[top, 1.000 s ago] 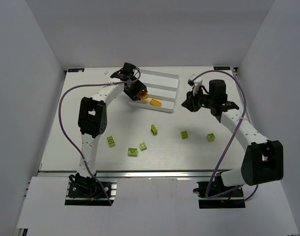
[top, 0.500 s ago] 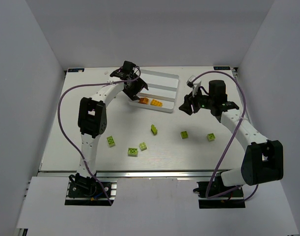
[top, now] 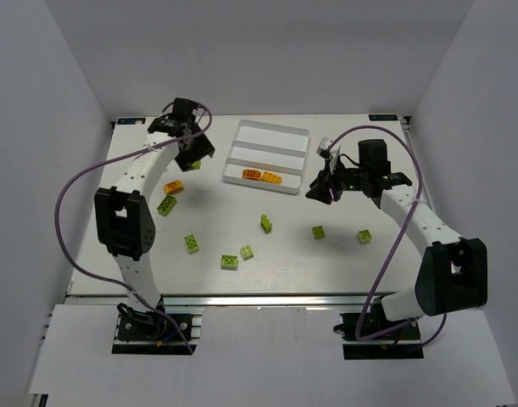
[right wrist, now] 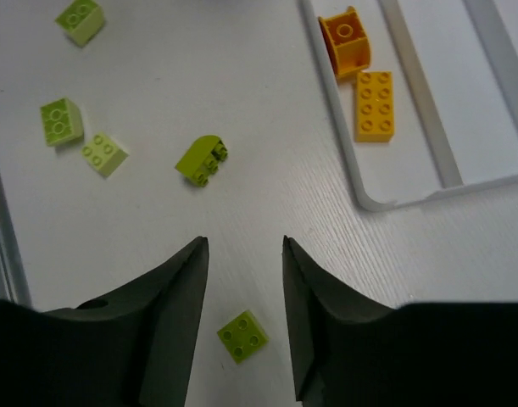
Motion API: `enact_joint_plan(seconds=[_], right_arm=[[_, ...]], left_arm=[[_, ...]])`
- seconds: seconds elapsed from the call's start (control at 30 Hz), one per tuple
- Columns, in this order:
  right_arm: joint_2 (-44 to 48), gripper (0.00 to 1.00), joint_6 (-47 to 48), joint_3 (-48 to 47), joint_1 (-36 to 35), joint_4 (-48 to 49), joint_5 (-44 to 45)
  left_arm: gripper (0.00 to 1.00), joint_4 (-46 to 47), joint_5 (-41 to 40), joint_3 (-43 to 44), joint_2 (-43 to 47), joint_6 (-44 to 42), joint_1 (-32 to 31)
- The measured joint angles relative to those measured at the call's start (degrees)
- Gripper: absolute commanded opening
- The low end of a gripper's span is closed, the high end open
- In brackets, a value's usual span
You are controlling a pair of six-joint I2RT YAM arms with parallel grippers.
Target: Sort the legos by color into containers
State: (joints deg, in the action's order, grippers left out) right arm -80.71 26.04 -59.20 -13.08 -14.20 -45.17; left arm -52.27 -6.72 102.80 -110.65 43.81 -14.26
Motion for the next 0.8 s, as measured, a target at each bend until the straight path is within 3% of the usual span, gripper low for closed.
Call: enact_joint_plan(seconds=[0.03, 0.13, 0.37, 0.8], right_arm=[[-0.74, 0.55, 1.81, -0.9, -0.02, -2.01, -1.64], [-2.69, 0.58, 4.39, -2.64, -0.07, -4.79, -4.48], [-4.17, 0.58, 5.64, -3.41, -0.07, -6.95, -6.27], [-4.2, 0.59, 5.95, -4.22, -0.04, -8.02, -6.34]], left_arm=[[0.85, -0.7, -1.44, -1.33, 1.31, -0.55, 1.42], [0.88, -3.85, -3.63, -5.53, 3.17, 0.83, 5.03], [0.88, -5.42, -1.2, -13.88, 1.33, 14.91, 10.8], [0.86, 3.37, 1.4, -9.77, -5.79, 34.23, 10.84]])
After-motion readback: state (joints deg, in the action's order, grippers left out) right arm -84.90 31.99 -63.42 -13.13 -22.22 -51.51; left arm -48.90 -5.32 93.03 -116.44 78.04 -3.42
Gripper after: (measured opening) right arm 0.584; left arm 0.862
